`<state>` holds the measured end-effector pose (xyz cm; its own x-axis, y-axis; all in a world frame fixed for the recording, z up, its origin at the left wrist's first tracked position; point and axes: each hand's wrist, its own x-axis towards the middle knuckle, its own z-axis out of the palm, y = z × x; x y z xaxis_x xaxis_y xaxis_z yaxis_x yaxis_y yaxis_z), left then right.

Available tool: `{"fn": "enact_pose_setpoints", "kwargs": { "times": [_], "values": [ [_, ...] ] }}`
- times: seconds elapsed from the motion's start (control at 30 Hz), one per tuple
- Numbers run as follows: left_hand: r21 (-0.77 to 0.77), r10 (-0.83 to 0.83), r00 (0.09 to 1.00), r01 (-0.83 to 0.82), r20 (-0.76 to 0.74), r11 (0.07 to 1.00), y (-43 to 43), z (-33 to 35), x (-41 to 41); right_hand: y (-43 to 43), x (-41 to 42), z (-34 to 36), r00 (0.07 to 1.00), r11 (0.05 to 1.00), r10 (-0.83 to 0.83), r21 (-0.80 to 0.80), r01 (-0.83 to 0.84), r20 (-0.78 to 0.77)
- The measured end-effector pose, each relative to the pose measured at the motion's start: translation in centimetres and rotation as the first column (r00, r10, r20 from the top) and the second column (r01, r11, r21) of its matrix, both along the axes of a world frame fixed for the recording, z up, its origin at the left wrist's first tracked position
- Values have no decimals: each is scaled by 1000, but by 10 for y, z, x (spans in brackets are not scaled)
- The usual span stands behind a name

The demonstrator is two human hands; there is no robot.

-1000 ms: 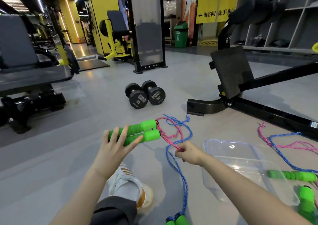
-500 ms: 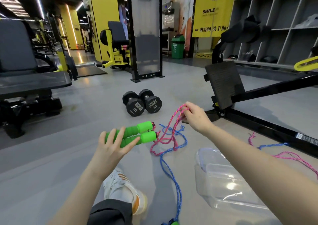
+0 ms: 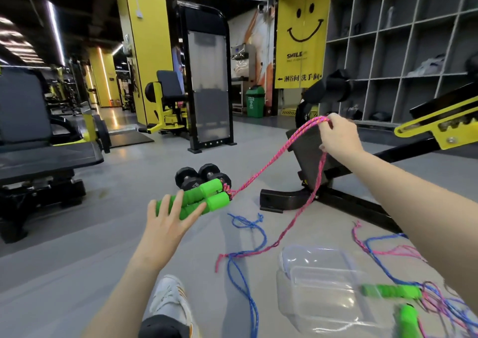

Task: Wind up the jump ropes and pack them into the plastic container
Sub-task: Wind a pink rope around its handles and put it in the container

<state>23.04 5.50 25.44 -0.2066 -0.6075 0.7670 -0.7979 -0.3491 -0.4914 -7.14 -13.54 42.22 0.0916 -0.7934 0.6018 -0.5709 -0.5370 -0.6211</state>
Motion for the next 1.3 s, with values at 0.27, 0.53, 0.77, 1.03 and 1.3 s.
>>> {"fn": "enact_pose_setpoints", "kwargs": {
  "times": [0.27,0.53,0.77,1.03,1.3],
  "values": [
    [-4,-78,997,78,5,997,-27,31,-55,49,-14,89,942,906,280,-274,-323,-184],
    [-46,-64,997,66,46,997,-37,58,-76,60,-32,141,885,795,79,-507,-334,-458],
    [-64,-105,994,105,-7,992,-43,50,-86,60,-45,137,844,895,155,-289,-340,-514],
    [-102,-131,991,133,25,986,-57,27,-91,9,-74,68,857,978,121,-89,-190,-500],
    [-81,-162,986,165,45,983,-67,13,-92,-24,-86,-14,659,922,206,370,117,-723]
  ]
}}
